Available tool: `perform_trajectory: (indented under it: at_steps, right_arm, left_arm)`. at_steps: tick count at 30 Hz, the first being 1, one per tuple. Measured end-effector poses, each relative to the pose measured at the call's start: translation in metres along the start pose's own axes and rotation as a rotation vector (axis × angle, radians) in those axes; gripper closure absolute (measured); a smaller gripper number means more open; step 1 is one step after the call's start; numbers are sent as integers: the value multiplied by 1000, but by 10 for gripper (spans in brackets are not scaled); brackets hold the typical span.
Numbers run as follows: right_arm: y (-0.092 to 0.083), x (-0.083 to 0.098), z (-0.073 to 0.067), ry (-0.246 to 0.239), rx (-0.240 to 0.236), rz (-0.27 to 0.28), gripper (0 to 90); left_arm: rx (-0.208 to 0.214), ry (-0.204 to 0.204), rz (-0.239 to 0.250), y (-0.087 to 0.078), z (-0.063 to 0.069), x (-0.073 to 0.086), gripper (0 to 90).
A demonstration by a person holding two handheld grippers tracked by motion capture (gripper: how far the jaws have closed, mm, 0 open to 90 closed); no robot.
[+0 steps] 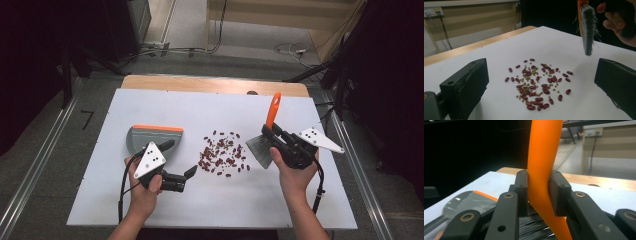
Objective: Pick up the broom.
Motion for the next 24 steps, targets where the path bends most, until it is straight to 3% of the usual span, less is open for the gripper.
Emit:
perform_trajectory:
  at_steps: [8,12,14,17,21,24]
  right_arm:
    - [7,-3,-32,-26,-50,6,696]
    - [11,-3,-48,-37,-81,4,696]
    - [12,-3,-56,-41,-92,5,696]
    - [14,-3,-65,-49,-105,7,695]
    - [16,-3,-78,-57,-125,6,695]
    - [16,-3,-87,-59,-138,7,696]
  left_arm:
    - [58,-18,-17,10,23,-1,0]
    - [61,-24,-23,14,31,-1,20]
    - [104,-34,-40,18,41,1,20]
    - [135,-53,-54,21,49,2,27]
    - [136,-86,-81,28,56,5,77]
    - [127,-87,-107,34,60,9,128]
Point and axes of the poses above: each handheld gripper's, and its own axes: y roughly forward along the jaws, x roughly out of its underside, z roughly to its right, the point moved 7 cm from there along y, roughly forward along the jaws, and after that the axes turned 10 degrees about -y, right-handed, at the moved point
